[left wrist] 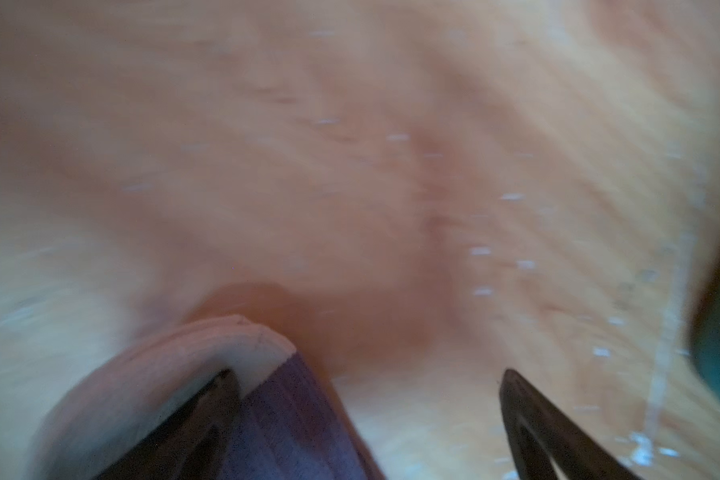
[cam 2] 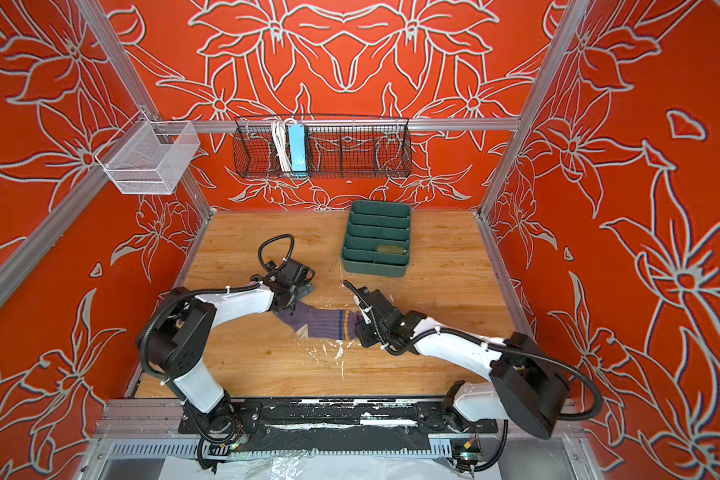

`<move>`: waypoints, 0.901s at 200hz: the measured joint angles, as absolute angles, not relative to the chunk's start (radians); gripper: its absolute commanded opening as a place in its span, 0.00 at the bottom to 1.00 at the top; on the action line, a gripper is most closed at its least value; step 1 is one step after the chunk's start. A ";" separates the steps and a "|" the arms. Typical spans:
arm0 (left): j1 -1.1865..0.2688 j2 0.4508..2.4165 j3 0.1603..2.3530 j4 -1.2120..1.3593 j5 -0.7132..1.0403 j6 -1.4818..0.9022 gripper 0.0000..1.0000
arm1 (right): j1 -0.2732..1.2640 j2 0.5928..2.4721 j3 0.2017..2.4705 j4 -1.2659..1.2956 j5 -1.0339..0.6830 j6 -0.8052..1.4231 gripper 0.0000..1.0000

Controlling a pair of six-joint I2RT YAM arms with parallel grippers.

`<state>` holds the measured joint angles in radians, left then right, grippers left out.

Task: Roll the socks

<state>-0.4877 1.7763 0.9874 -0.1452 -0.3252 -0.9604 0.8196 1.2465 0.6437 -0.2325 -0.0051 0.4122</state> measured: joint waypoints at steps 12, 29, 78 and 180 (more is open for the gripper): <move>-0.513 1.833 1.055 -0.105 -0.302 -0.894 0.97 | 0.820 1.178 0.631 -0.257 0.031 0.432 0.61; -0.546 1.880 1.134 -0.070 -0.273 -0.796 0.97 | 0.817 1.096 0.627 -0.290 0.075 0.448 0.65; -0.598 1.849 1.387 -0.186 -0.234 -0.549 0.97 | 0.754 1.027 0.627 -0.338 0.103 0.445 0.67; -0.649 1.592 0.920 -0.207 -0.097 -0.790 0.97 | 0.720 1.345 0.729 -0.316 -0.068 0.359 0.40</move>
